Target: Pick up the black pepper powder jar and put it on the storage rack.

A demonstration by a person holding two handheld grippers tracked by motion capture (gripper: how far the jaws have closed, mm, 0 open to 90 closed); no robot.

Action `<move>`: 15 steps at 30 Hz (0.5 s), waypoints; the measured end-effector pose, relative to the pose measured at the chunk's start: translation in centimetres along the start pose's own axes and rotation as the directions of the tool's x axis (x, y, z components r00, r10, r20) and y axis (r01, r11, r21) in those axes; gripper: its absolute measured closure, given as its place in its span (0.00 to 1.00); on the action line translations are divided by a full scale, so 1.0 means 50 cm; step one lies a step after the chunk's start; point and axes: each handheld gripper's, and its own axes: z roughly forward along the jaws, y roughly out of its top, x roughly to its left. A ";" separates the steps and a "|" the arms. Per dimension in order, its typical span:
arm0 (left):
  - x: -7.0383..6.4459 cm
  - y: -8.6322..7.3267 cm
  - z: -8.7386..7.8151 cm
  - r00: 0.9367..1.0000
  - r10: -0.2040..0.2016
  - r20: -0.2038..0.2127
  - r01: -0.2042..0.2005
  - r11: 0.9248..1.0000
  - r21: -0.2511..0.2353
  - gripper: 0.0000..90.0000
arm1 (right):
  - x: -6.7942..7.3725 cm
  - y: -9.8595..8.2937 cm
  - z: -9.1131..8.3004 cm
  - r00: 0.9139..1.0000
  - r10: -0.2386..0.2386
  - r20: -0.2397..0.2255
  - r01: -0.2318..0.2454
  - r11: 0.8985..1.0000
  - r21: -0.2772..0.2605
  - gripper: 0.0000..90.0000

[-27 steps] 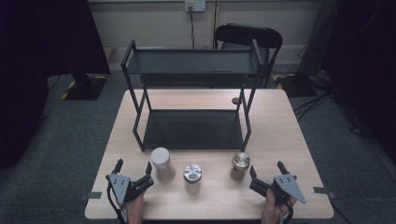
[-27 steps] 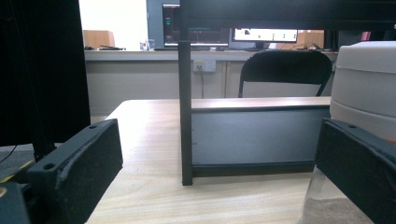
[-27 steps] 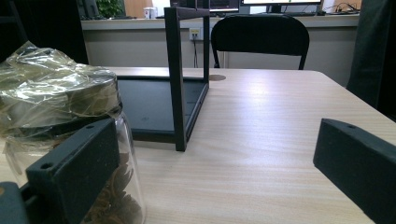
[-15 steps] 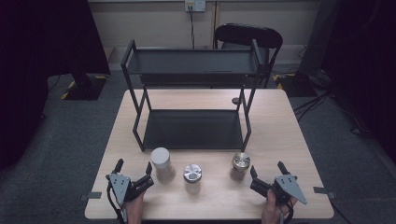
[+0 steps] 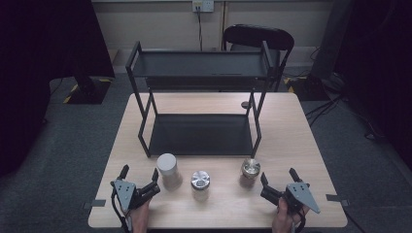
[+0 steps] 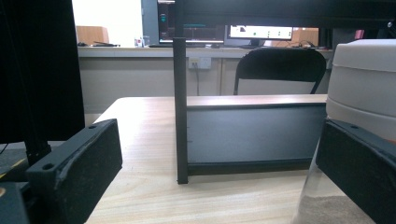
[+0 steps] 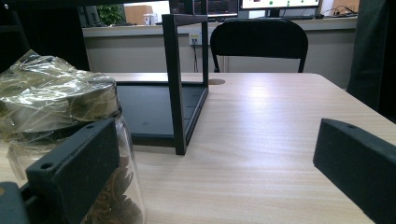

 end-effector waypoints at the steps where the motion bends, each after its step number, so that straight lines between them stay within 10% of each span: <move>1: 0.000 0.000 0.000 1.000 0.000 0.000 0.000 1.000 0.000 0.00 | 0.000 0.000 0.000 1.000 -0.001 0.001 0.001 1.000 0.000 0.00; 15: -0.001 0.011 -0.008 1.000 -0.025 0.012 0.025 0.999 -0.019 0.00 | 0.000 -0.001 0.000 1.000 0.006 0.003 -0.006 1.000 -0.002 0.00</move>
